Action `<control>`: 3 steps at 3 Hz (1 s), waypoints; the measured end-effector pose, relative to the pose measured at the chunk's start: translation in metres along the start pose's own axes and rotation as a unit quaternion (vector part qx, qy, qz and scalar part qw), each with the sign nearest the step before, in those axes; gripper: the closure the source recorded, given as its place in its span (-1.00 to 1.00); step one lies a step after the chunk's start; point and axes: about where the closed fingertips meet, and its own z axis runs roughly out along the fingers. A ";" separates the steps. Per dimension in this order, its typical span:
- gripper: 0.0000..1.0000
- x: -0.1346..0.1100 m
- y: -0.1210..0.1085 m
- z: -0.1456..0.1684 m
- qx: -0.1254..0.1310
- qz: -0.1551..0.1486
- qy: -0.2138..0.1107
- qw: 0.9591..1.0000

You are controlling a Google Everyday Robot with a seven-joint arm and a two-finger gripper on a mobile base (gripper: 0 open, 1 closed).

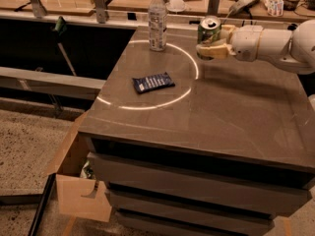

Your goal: Knock green can over

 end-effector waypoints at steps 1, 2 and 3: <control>1.00 -0.010 0.008 0.004 -0.013 -0.060 -0.009 0.998; 1.00 -0.014 0.011 0.009 -0.024 -0.078 -0.022 0.996; 1.00 -0.020 0.015 0.018 -0.063 -0.156 -0.016 0.986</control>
Offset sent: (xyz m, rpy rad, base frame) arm -0.0100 0.0177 0.0132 -0.0600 -0.1878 0.1230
